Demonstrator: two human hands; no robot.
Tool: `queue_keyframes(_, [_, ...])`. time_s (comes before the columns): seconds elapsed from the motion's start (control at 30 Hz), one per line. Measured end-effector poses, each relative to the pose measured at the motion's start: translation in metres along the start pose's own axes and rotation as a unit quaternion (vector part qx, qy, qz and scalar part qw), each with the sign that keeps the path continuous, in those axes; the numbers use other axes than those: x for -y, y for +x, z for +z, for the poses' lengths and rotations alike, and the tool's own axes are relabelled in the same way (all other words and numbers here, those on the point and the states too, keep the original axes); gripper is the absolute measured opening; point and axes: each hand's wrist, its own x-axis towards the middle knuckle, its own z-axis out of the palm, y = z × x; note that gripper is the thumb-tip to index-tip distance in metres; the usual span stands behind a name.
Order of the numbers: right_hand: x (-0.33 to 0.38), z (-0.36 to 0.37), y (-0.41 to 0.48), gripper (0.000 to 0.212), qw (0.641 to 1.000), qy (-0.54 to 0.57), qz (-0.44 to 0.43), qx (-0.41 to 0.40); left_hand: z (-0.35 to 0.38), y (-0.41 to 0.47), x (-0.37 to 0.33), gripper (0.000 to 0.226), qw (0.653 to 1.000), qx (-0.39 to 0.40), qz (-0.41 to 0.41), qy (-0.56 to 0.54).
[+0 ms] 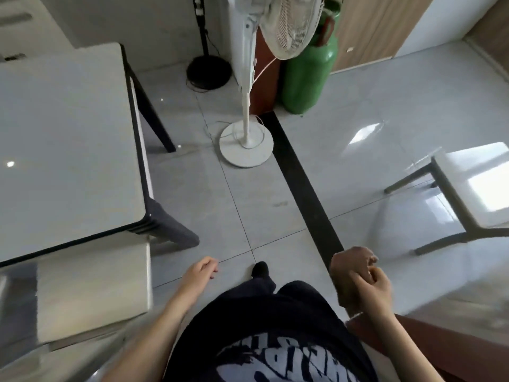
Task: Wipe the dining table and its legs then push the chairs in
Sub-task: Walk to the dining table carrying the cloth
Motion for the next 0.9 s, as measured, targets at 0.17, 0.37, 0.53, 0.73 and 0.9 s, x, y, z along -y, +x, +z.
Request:
queue_keyframes(0.17, [0.086,0.006,0.062,0.011,0.997,-0.037,-0.059,0.015,0.002,0.023,-0.078,0.013,0.997,-0.032,0.043,-0.050])
queue_keyframes(0.37, [0.208,0.071,0.131,0.022,0.971,-0.115,-0.175,0.114,-0.017,0.048,-0.124,0.021,0.987,-0.133,0.067,-0.053])
queue_keyframes(0.53, [0.321,0.150,0.151,0.037,0.898,-0.171,-0.327,0.239,-0.037,0.064,-0.150,0.041,0.937,-0.326,0.076,-0.101])
queue_keyframes(0.73, [0.428,0.239,0.117,0.041,0.780,-0.187,-0.462,0.379,-0.080,0.081,-0.157,0.042,0.851,-0.514,-0.010,-0.110])
queue_keyframes(0.9, [0.474,0.320,0.062,0.045,0.691,-0.214,-0.510,0.465,-0.127,0.090,-0.148,0.054,0.824,-0.556,-0.075,-0.082])
